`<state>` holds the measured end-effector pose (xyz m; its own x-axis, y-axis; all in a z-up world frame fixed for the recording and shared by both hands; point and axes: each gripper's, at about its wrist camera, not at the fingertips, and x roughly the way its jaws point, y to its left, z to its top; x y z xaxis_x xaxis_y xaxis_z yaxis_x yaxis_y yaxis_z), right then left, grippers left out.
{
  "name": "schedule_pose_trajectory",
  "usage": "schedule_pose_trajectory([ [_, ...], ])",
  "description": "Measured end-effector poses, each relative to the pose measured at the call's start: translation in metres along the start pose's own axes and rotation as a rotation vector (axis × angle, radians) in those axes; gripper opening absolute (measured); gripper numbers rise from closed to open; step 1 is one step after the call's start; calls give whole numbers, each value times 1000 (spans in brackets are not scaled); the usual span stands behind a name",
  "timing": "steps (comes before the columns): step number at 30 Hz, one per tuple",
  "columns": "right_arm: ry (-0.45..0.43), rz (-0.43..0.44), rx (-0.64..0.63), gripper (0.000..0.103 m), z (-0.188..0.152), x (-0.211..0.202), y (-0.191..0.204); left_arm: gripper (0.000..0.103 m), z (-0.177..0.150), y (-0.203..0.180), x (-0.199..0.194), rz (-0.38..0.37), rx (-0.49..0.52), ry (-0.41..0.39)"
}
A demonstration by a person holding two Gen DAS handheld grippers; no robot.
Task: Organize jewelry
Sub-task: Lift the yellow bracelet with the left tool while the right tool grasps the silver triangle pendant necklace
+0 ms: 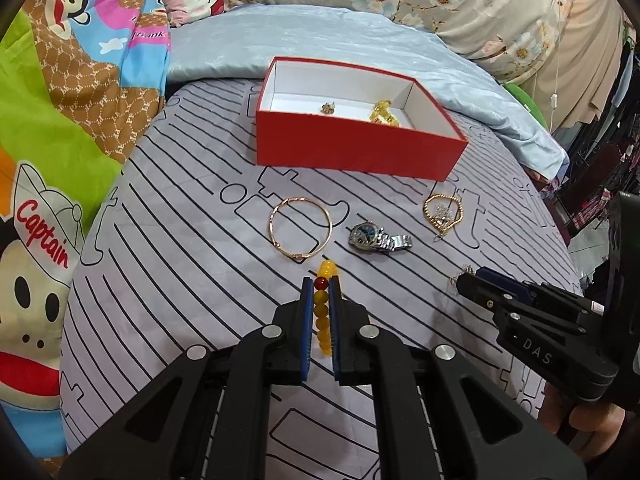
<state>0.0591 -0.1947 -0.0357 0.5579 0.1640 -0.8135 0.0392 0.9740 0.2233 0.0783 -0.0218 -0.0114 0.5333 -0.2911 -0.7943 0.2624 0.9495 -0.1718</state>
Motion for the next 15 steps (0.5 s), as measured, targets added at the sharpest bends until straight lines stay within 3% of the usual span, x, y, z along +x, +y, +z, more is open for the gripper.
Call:
schedule_pose_trajectory([
  [8,-52,22,-19,24,7,-33,7,7,13,-5,-24,-43,-4,-39],
  [15,-121,48,-47,24,41,-53,16,7,46,-15,-41,-60,31,-104],
])
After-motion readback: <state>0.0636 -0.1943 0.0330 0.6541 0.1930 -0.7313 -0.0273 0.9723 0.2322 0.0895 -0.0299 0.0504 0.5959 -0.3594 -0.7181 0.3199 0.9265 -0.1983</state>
